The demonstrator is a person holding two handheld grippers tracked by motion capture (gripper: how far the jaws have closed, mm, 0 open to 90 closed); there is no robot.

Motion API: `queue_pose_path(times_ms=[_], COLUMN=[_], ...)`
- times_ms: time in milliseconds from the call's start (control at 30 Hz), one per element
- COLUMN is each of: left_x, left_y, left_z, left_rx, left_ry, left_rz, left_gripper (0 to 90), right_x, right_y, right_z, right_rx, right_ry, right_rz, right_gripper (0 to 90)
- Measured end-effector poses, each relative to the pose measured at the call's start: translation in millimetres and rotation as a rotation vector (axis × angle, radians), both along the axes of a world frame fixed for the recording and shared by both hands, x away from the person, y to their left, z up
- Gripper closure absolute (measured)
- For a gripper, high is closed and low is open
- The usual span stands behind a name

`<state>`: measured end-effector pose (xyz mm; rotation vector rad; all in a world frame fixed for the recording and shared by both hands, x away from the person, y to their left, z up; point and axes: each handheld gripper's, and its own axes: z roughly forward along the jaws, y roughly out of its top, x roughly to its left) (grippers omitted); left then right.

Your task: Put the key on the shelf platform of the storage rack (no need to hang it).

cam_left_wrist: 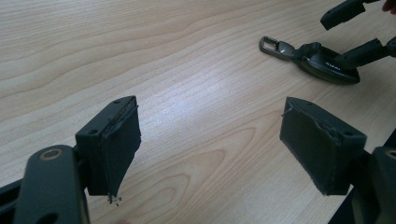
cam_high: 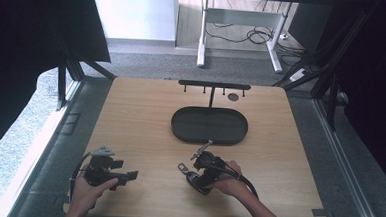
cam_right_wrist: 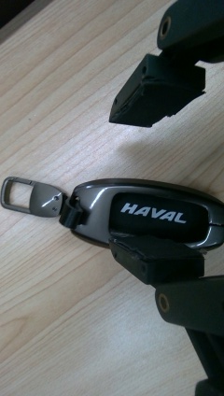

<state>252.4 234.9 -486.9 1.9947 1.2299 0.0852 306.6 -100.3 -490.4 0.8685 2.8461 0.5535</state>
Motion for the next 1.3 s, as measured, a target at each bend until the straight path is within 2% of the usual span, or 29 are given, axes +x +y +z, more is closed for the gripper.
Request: queue_pose_path(times_ms=[267,333,567,667,733,967,1133,1300], left_x=[-0.2,-0.4,0.8,0.8,0.1,-0.2,0.2,0.0], left_y=[0.3,0.7,2.8,2.5,1.7,1.5,1.4,1.1], left_z=[0.7,1.2,0.1,-0.3,0.3,1.1,0.0,0.5], left_rx=[-0.002,-0.004,-0.004,-0.003,-0.003,-0.001,-0.001,0.001], left_ry=[0.000,-0.001,0.001,0.001,-0.001,-0.003,0.000,-0.002], left_rz=[0.000,0.000,0.008,0.006,0.004,0.003,0.007,0.005], left_gripper=[20.5,20.5,20.5,20.5,20.5,20.5,20.5,20.5], right_x=[-4.8,-4.2,-1.2,-2.5,-3.4,-3.8,-5.0,-0.7], right_y=[6.0,9.6,12.2,13.5,14.1,12.7,12.4,5.3], right_z=[-4.0,-9.1,-17.7,-17.6,-16.8,-16.4,-15.3,-0.4], right_rx=[-0.017,-0.036,-0.046,-0.050,-0.047,-0.040,-0.016,0.056], right_ry=[0.023,0.035,0.060,0.048,0.037,0.015,0.020,0.035], right_rz=[0.020,0.029,0.028,0.020,0.007,0.018,0.029,0.015], right_gripper=[33.6,33.4,36.0,38.8,47.7,48.7,48.8,48.9])
